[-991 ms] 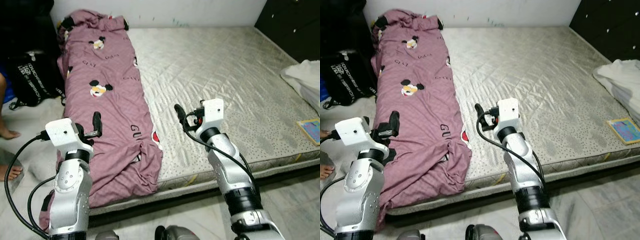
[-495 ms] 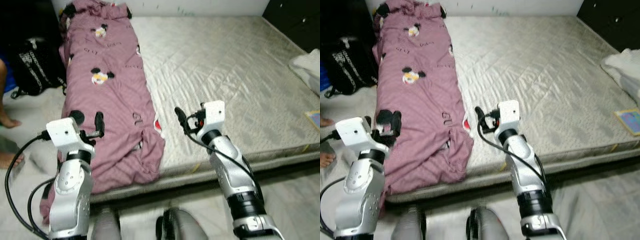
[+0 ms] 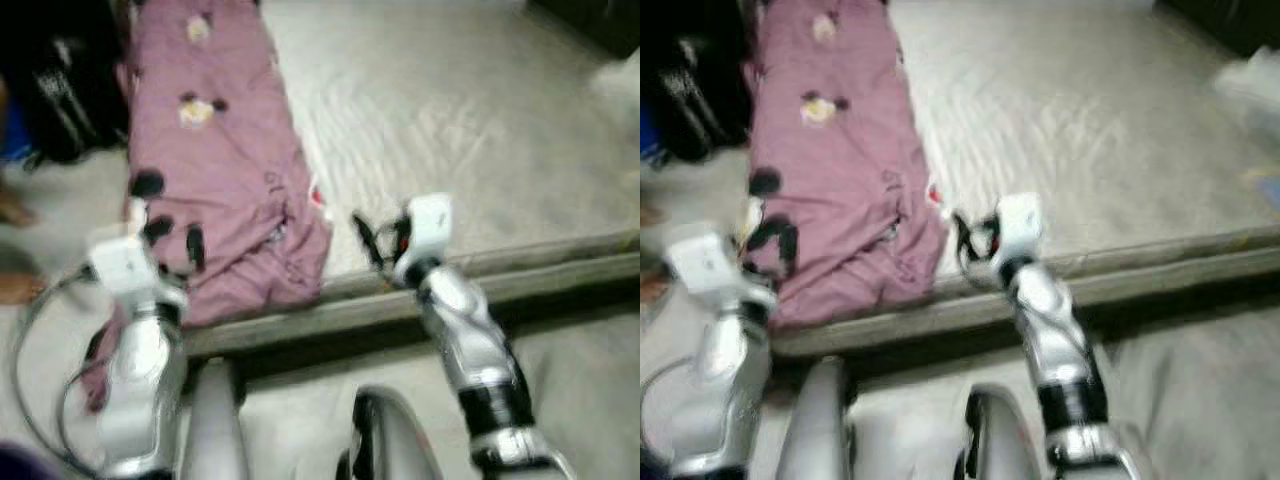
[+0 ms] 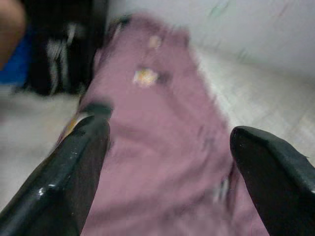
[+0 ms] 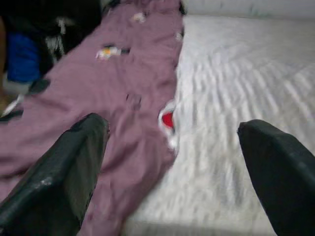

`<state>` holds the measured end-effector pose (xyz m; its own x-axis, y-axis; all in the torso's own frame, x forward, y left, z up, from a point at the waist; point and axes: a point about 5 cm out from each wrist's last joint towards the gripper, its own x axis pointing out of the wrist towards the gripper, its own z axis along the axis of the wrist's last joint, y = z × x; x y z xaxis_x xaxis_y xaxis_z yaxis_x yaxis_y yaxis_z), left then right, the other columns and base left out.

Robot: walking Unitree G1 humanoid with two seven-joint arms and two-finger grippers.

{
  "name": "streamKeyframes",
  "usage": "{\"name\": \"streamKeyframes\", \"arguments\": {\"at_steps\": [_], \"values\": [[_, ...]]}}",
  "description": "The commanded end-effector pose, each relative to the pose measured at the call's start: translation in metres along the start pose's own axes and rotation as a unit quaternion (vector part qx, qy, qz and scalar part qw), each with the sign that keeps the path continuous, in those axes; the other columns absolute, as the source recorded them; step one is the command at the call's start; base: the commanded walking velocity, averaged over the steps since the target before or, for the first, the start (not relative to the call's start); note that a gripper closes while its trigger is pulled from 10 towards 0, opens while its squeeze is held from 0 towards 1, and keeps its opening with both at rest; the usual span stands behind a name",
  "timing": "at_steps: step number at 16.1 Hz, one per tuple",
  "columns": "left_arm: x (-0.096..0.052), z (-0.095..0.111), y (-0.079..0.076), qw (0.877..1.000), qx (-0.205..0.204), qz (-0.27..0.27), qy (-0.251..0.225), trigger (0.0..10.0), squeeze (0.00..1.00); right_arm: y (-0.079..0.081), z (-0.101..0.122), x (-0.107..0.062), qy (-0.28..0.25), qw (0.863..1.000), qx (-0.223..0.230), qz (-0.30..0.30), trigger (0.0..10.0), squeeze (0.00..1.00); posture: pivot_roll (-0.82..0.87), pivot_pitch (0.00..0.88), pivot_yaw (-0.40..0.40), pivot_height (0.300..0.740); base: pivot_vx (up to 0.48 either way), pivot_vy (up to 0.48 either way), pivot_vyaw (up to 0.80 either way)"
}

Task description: Clean up the room

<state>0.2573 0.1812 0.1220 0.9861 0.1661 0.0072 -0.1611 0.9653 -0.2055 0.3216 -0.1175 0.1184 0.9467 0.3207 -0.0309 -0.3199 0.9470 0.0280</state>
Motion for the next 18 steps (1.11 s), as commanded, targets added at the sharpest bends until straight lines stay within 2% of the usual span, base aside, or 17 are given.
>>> {"name": "streamKeyframes", "arguments": {"at_steps": [1, 9, 15, 18], "values": [[0.0034, 0.0097, -0.0019, 1.000, 0.000, -0.002, -0.019, 10.0, 0.00, -0.0015, 0.0064, 0.0027, -0.007, 1.000, -0.006, 0.001, 10.0, 0.00, 0.05, 0.130, -0.076, 0.589, 0.000, 0.000, 0.00], [0.0059, 0.0097, 0.0009, 1.000, -0.009, 0.009, -0.017, 10.0, 0.00, -0.0013, 0.0075, 0.0046, -0.006, 1.000, -0.006, 0.001, 10.0, 0.00, 0.04, 0.137, -0.077, 0.504, 0.000, 0.000, 0.00], [0.0052, 0.0124, 0.0004, 0.999, -0.024, 0.002, -0.028, 10.0, 0.00, -0.0010, 0.0070, 0.0048, -0.005, 1.000, -0.004, 0.003, 10.0, 0.00, 0.04, 0.131, -0.077, 0.499, 0.000, 0.000, 0.00], [0.0053, 0.0132, -0.0002, 0.999, -0.030, -0.004, -0.032, 10.0, 0.00, -0.0007, 0.0073, 0.0050, -0.005, 1.000, -0.006, 0.005, 10.0, 0.00, 0.04, 0.131, -0.077, 0.499, 0.330, 0.000, 0.00]]}}
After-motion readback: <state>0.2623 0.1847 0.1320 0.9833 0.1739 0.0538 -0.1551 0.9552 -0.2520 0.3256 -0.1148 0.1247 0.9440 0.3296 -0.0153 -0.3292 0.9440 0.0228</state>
